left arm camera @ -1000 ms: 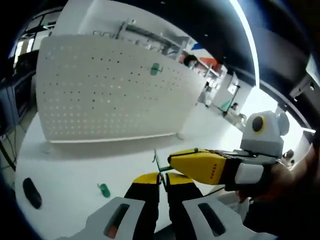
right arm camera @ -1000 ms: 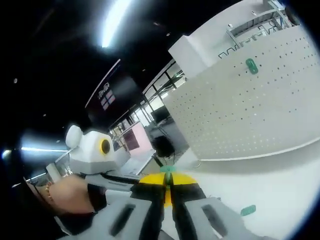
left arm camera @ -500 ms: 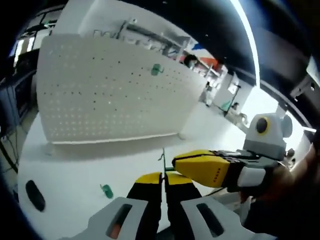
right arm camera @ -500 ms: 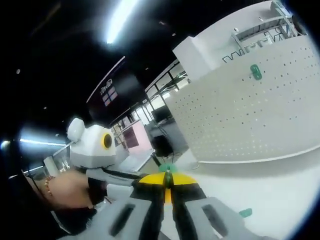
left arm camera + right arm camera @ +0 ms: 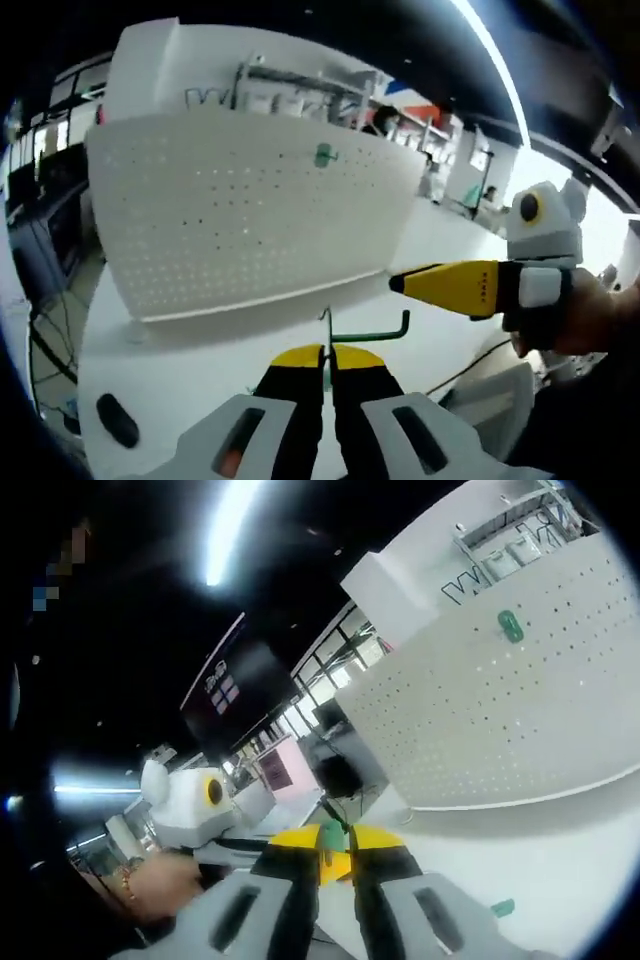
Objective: Insert the hook assembly into the mounting plate slot until the hook locks in place.
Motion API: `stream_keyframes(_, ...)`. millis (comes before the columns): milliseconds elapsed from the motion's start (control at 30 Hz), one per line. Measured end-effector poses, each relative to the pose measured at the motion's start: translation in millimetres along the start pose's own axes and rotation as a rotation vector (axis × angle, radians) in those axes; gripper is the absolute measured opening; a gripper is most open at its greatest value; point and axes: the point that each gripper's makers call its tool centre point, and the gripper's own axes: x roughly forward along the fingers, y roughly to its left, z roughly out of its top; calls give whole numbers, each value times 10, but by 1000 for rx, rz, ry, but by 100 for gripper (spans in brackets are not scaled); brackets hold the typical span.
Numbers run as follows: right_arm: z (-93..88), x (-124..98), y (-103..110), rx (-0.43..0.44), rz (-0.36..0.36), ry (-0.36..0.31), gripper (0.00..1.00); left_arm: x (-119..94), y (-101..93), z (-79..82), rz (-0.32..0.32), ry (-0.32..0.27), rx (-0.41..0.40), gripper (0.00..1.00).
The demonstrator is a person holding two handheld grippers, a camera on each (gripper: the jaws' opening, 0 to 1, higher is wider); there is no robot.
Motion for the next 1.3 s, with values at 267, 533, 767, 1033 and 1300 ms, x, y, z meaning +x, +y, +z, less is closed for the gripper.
stream_keyframes(267,-105,72,82,54,19,-2,9,8,-132,142,-11,-40,72,1)
stream_keyframes(533,-38,82,163,73,32,-25,8,-24,-203,233,-46,-89,60,1)
stream_keyframes(767,21,99,161,91,34,-38,3,-50,-191,306,-22,-116,90,1)
stream_keyframes(1033,-70,100,191,-16,13,-17,1,-39,-180,217,-14,-95,88,1)
stream_keyframes(1300,-118,110,164,-56,-2,-16,1,-26,-160,134,-9,-81,100,3)
